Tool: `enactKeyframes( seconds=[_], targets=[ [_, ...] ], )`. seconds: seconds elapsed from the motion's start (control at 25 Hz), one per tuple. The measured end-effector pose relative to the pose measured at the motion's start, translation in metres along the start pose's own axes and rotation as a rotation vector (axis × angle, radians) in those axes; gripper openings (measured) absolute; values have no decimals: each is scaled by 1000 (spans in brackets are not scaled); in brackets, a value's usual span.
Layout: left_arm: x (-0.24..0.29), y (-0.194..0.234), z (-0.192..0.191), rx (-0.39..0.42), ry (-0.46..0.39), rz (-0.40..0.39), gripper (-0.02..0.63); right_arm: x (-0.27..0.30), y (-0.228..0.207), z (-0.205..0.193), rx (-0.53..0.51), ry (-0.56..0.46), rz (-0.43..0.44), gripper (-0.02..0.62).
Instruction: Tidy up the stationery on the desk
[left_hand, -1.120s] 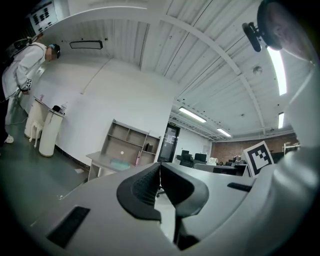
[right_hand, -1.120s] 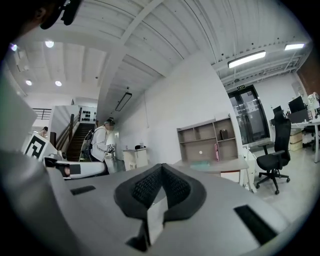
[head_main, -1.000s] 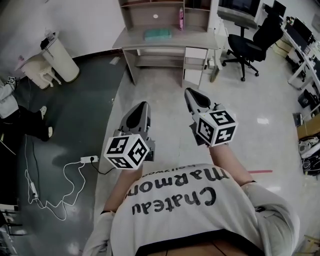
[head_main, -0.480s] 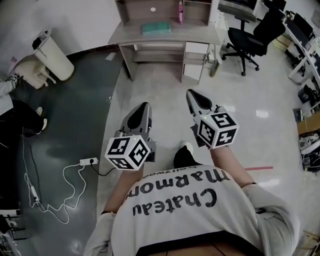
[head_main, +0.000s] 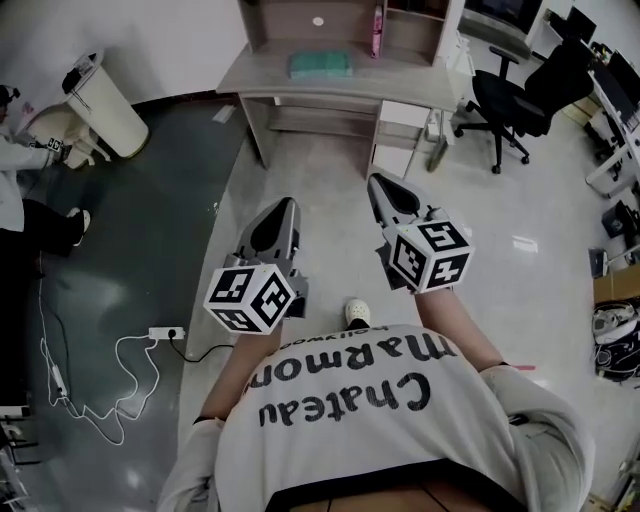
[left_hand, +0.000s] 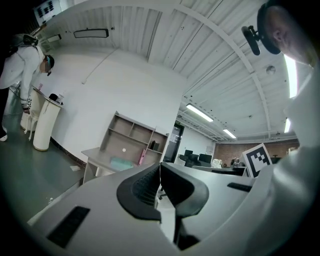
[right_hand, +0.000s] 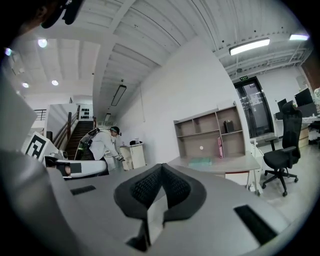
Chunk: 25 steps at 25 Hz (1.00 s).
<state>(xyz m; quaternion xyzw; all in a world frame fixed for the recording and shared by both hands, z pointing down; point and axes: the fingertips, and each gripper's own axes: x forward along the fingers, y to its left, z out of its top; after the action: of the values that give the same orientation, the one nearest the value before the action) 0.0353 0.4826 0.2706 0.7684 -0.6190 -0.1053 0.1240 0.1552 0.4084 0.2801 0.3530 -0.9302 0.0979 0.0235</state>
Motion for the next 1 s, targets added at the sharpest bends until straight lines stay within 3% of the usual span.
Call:
enactKeyframes(
  seconds=[0.24,0.52,1.0],
  targets=[
    [56,14,26,16,-56,30,17,50,-34,33,-21,-29,54,12],
    [114,31,31,20,-51,82,17,91,-75,54,-45,-36,87,12],
    [173,59,22,-11,-41,119,17,145,-118,44,-32,10,120,12]
  ],
)
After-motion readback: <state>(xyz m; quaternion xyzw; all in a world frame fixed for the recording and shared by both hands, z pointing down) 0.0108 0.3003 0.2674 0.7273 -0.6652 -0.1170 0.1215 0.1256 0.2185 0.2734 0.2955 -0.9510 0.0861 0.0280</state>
